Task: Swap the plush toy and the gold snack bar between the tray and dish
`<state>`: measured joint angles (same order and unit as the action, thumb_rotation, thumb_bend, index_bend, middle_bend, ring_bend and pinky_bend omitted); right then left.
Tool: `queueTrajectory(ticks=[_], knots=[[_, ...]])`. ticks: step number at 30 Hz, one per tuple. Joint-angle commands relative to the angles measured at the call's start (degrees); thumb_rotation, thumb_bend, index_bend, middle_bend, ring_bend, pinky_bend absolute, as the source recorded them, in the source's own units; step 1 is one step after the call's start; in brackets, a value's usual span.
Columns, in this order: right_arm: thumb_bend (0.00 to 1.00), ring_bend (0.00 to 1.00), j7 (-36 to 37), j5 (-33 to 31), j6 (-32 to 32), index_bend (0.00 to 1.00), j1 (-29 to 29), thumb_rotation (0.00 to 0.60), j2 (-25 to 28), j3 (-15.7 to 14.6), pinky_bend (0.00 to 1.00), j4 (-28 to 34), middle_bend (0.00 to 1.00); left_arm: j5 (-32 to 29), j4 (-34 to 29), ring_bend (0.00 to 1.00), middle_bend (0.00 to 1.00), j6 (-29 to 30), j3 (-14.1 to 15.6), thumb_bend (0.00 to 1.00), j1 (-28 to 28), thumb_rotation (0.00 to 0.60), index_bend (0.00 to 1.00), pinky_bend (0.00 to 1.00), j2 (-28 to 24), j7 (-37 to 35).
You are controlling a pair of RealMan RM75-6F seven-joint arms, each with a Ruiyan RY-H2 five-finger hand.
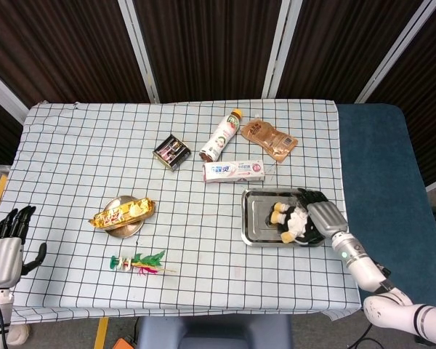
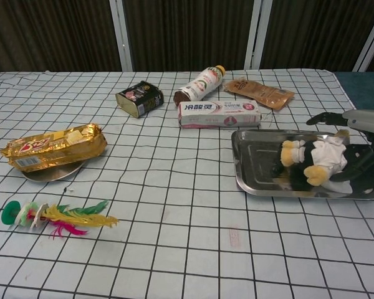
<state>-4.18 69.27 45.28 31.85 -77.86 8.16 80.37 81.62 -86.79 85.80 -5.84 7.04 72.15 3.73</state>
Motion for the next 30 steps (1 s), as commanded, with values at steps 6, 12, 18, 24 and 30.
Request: queueTrajectory(ticks=[6,12,18,24,30], knots=[[0.08,0.36,2.13,1.41,1.18,0.36,0.61,0.6,-2.14,-0.35,0.17,-2.29,0.34,0.03,0.07,0.0,0.09,-0.07,-0.06,0.43,0.04,0.6,0.04,0.14,-0.06,-0.26],[0.12,0.62,1.81,2.15,3.43,0.66,0.45,0.6,-3.66,-0.55,0.37,-3.87,0.58,-0.08,0.08,0.0,0.09,-0.15,-0.14,0.43,0.07,0.6,0.05,0.14,-0.08,-0.31],[0.36,0.71,2.21,3.12,5.4,0.8,0.6,0.6,-4.83,-0.28,0.46,-4.31,0.68,-0.01,0.07,0.0,0.09,0.02,-0.22,0.43,0.05,0.6,0.05,0.14,-0.13,-0.34],[0.36,0.71,4.39,6.89,7.61,0.81,2.54,0.6,-5.69,1.18,0.46,-2.54,0.68,-0.36,-0.02,0.0,0.09,-0.06,-0.3,0.43,0.01,0.6,0.06,0.14,-0.28,0.19],[0.36,0.71,5.01,8.14,5.75,0.81,8.09,0.6,-8.98,4.5,0.46,-2.18,0.68,-1.01,-0.16,0.0,0.09,-0.2,-0.48,0.43,-0.04,0.6,0.06,0.14,-0.46,1.14]])
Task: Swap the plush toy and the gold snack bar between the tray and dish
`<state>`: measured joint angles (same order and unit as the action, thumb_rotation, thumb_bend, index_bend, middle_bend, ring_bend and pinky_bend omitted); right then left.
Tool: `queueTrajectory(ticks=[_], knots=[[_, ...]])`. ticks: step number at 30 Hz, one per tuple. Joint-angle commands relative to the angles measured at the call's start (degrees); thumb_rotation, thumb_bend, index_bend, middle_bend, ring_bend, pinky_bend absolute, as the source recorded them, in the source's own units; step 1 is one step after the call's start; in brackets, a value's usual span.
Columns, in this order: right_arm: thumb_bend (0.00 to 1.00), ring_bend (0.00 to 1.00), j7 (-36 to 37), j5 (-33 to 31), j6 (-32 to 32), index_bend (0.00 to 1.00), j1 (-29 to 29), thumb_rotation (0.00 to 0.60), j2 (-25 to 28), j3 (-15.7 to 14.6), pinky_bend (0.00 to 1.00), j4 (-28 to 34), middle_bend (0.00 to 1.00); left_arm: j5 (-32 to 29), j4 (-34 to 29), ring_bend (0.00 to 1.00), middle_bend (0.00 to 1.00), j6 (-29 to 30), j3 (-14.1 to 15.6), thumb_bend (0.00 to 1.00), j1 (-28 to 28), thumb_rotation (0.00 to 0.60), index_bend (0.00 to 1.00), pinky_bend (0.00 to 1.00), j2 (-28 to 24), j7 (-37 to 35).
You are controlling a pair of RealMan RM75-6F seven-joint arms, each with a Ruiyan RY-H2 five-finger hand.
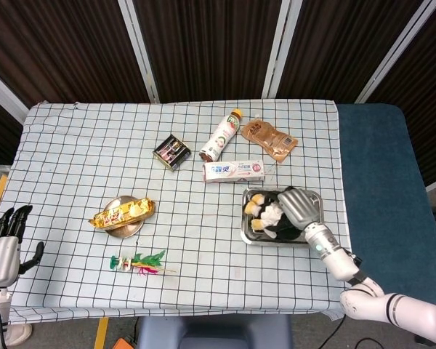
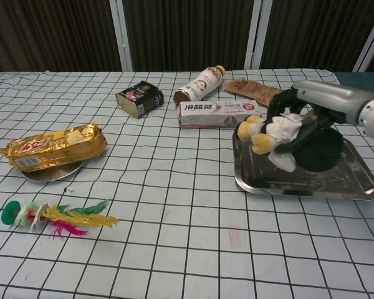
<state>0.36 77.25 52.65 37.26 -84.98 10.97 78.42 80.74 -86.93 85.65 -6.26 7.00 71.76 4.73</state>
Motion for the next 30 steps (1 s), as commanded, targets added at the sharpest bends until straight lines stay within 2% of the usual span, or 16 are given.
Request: queueTrajectory(ticks=[1,6,14,17,19,22,25,27,30], knots=[[0.36,0.71,0.49,-0.06,-2.45,0.81,3.69,0.6,-2.62,2.13,0.46,-0.81,0.68,-0.21,-0.06,0.0,0.1,-0.02,-0.1,0.43,-0.02,0.6,0.06,0.14,-0.1,0.22],[0.36,0.71,0.59,-1.16,-6.1,0.81,9.49,0.6,-8.41,4.58,0.46,-7.1,0.68,-0.15,-0.39,0.0,0.1,0.24,-0.32,0.43,-0.06,0.6,0.07,0.14,-0.46,-0.27],[0.36,0.71,7.63,1.1,-6.59,0.81,18.48,0.6,-20.27,7.58,0.46,-24.09,0.68,-0.46,0.06,0.0,0.11,0.04,-0.6,0.43,-0.04,0.6,0.08,0.14,-0.9,-1.42],[0.36,0.62,13.06,1.95,-7.9,0.77,20.87,0.6,-23.4,7.34,0.43,-29.54,0.64,-0.86,0.4,0.01,0.11,-0.27,-0.79,0.43,0.05,0.6,0.08,0.14,-0.96,-1.64],[0.34,0.44,17.78,2.51,-9.88,0.65,22.43,0.6,-24.53,6.94,0.31,-32.16,0.5,-1.16,0.52,0.01,0.11,-0.3,-0.96,0.43,0.06,0.6,0.08,0.14,-0.97,-1.65],[0.28,0.2,23.98,3.53,-11.87,0.47,24.36,0.6,-26.01,6.22,0.18,-35.78,0.31,-1.43,0.66,0.01,0.11,-0.28,-1.11,0.43,0.07,0.6,0.08,0.14,-0.95,-1.38],[0.24,0.06,28.65,5.32,-12.38,0.35,25.49,0.6,-27.15,4.56,0.08,-38.92,0.19,-1.76,0.72,0.01,0.11,-0.35,-1.26,0.43,0.05,0.6,0.08,0.14,-0.96,-1.52],[0.22,0.02,30.81,6.73,-12.3,0.27,25.8,0.6,-27.34,3.11,0.02,-40.16,0.12,-1.94,0.81,0.01,0.11,-0.42,-1.36,0.43,0.07,0.6,0.08,0.14,-0.99,-1.58],[0.19,0.0,33.39,8.68,-11.39,0.12,25.85,0.6,-27.05,0.99,0.0,-41.25,0.02,-2.2,0.83,0.01,0.12,-0.59,-1.46,0.43,0.12,0.6,0.08,0.14,-1.04,-1.55]])
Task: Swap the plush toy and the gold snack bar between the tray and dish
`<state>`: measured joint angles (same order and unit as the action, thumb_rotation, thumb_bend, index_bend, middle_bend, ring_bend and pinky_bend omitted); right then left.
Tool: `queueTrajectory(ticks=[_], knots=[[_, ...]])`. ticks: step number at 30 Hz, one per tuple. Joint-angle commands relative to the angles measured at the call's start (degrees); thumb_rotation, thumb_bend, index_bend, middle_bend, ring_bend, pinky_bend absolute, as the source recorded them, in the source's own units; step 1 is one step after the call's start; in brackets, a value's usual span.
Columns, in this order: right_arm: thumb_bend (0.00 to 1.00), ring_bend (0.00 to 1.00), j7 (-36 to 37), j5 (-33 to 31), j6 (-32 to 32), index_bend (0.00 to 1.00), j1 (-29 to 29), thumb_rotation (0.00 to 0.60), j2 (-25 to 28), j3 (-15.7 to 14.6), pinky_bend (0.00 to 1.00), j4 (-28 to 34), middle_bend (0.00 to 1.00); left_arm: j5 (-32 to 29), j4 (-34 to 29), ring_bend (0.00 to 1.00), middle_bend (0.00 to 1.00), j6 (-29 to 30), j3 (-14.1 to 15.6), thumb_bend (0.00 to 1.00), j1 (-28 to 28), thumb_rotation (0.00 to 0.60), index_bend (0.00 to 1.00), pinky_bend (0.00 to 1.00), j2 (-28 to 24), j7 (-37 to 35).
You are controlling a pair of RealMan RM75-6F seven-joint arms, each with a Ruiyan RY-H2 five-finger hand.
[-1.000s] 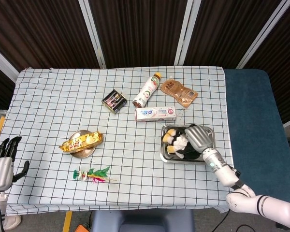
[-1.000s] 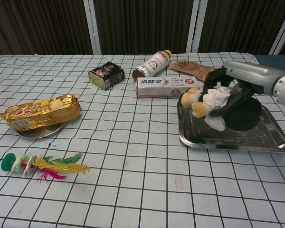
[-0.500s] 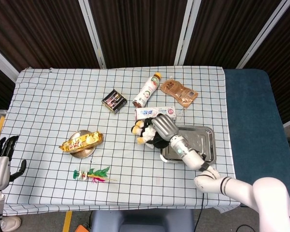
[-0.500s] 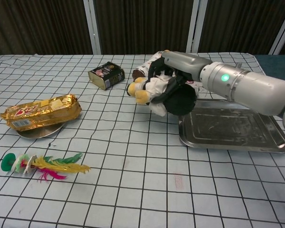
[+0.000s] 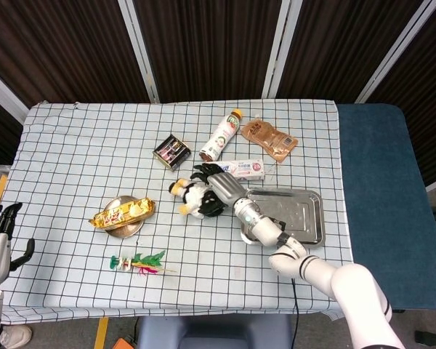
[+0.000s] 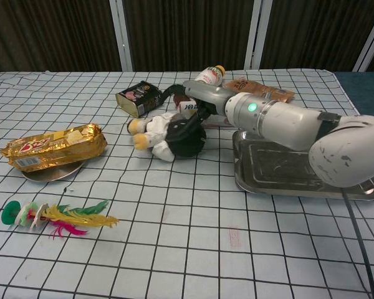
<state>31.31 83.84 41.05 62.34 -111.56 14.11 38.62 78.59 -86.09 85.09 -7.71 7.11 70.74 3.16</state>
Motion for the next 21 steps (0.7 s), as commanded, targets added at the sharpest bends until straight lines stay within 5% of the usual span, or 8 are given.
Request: queueTrajectory(ticks=[1,8,16,21], knots=[[0.19,0.0,2.83,2.36,0.43,0.09,0.74,0.6,-0.34,-2.46,0.0,-1.47,0.01,-0.08,-0.03,0.01,0.12,-0.04,-0.03,0.43,0.02,0.6,0.08,0.14,-0.01,0.04],[0.18,0.0,-2.41,5.61,8.87,0.0,-3.69,0.6,7.05,-6.02,0.0,6.97,0.0,0.18,-0.39,0.01,0.12,-0.21,0.28,0.43,0.06,0.6,0.08,0.14,-0.07,0.43],[0.18,0.0,-41.45,-1.19,29.06,0.02,-23.95,0.6,27.76,-8.83,0.0,43.62,0.0,0.8,-0.86,0.01,0.12,-0.28,0.55,0.43,0.35,0.6,0.08,0.14,0.13,1.44],[0.18,0.0,-45.32,-4.09,36.77,0.02,-34.16,0.6,37.56,-13.26,0.0,54.44,0.0,0.97,-1.11,0.01,0.12,-1.29,0.72,0.43,0.99,0.6,0.08,0.14,0.44,1.78]])
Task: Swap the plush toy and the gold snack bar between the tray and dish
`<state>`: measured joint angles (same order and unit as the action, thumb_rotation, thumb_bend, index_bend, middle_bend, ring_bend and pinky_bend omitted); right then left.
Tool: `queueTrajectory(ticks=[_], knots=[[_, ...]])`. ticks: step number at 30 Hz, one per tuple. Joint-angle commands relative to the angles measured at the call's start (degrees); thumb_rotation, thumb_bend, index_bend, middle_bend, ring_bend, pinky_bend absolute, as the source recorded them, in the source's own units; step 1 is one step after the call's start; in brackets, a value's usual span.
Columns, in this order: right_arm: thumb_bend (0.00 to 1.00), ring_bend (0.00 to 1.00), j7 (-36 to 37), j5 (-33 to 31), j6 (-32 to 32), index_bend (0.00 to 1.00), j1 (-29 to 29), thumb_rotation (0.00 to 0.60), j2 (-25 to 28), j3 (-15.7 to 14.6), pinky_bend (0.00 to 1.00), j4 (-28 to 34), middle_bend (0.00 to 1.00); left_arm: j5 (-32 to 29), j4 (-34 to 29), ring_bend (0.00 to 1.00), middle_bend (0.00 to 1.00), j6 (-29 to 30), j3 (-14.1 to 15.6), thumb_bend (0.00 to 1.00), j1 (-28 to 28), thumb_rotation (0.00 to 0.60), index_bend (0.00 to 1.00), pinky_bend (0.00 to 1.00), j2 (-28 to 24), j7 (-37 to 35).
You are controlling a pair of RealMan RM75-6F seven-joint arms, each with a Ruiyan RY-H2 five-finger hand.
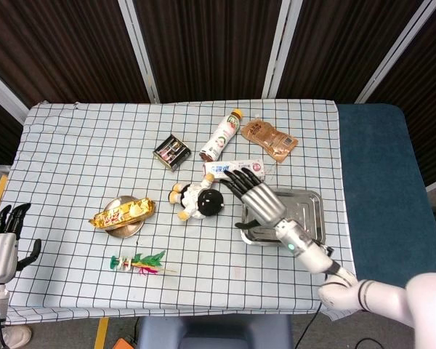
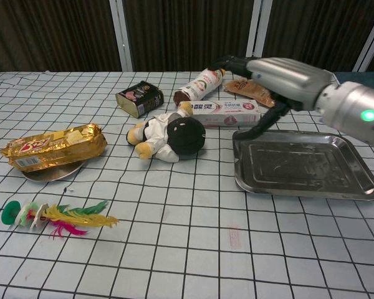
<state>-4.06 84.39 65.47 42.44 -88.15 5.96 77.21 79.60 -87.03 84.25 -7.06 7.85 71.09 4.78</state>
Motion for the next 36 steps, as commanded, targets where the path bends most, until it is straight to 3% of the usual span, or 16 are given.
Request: queueTrajectory(ticks=[1,8,12,17,21,36], knots=[[0.18,0.0,-10.27,-5.33,13.44,0.02,-16.24,0.6,15.82,-6.12,0.0,16.22,0.0,0.03,-0.42,0.01,0.12,-0.93,0.1,0.43,0.56,0.6,0.08,0.14,0.1,0.28],[0.11,0.0,-17.15,-12.48,17.54,0.0,-24.97,0.6,19.02,-8.86,0.0,17.14,0.0,1.71,-2.68,0.01,0.11,-3.41,0.03,0.44,3.15,0.6,0.07,0.14,-0.08,1.9],[0.09,0.0,-13.59,-10.33,21.91,0.0,-28.58,0.6,18.43,-8.73,0.0,15.99,0.0,1.18,-6.13,0.0,0.01,-7.75,0.03,0.44,5.49,0.6,0.0,0.13,-1.31,2.22],[0.09,0.0,-10.26,-6.15,26.61,0.0,-31.59,0.6,16.33,-8.14,0.0,12.03,0.0,-0.02,-10.15,0.0,0.0,-13.78,-0.61,0.44,9.67,0.6,0.0,0.07,-2.05,5.54],[0.09,0.0,-12.02,-4.14,29.0,0.0,-33.02,0.6,14.11,-7.53,0.0,8.79,0.0,-1.99,-12.04,0.0,0.0,-17.91,-1.48,0.43,12.93,0.6,0.0,0.05,-0.75,7.69],[0.09,0.0,-8.06,1.24,28.04,0.0,-34.97,0.6,15.11,-7.07,0.0,8.67,0.0,-18.49,-4.62,0.0,0.0,-29.32,-5.21,0.43,23.54,0.6,0.0,0.01,10.52,13.46]])
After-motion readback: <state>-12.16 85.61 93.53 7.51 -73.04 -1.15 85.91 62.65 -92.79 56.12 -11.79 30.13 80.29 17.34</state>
